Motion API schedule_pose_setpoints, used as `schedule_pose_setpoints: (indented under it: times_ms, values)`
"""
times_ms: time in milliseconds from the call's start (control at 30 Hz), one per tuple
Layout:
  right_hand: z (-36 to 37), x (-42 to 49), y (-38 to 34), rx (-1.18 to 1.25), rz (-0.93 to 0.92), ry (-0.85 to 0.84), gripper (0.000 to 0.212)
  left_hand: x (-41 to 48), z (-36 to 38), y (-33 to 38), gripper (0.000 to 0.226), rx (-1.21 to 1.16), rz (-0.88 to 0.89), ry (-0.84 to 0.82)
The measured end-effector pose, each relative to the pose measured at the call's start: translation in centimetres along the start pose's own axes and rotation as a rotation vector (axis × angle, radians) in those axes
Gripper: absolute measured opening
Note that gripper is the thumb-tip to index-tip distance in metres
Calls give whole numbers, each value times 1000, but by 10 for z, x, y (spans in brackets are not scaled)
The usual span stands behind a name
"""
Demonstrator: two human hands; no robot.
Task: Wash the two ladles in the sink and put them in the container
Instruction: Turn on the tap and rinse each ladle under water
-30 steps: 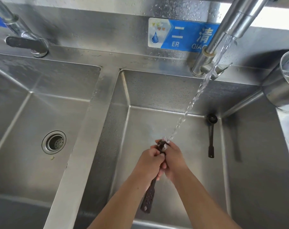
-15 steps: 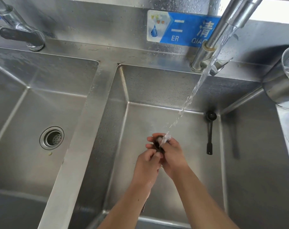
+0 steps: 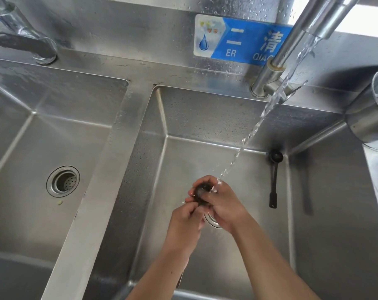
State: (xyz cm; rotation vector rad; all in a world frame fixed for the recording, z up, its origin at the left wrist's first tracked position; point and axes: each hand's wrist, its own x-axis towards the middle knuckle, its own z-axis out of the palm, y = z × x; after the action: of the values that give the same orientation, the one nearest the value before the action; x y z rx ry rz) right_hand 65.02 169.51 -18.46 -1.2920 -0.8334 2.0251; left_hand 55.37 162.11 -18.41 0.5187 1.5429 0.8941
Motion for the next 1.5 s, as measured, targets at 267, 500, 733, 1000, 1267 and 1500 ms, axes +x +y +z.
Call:
schedule_pose_setpoints:
  times_ms: [267, 500, 733, 1000, 1267, 1500]
  values:
    - [26, -3, 41, 23, -140, 497, 44, 3, 13, -6, 24, 128, 11, 82]
    - [6, -1, 25, 193, 32, 155, 35, 6, 7, -1, 37, 108, -27, 54]
    - [-11, 5, 27, -570, -98, 261, 39, 2, 4, -12, 26, 441, 100, 94]
    - [15, -10, 41, 412, -79, 243, 48, 1, 7, -4, 32, 359, 43, 63]
    - [5, -13, 4, -412, -161, 73, 17, 8, 7, 24, 62, -188, -514, -141]
    - [15, 4, -11, -332, -88, 438, 50, 6, 22, 37, 62, -153, -432, -187]
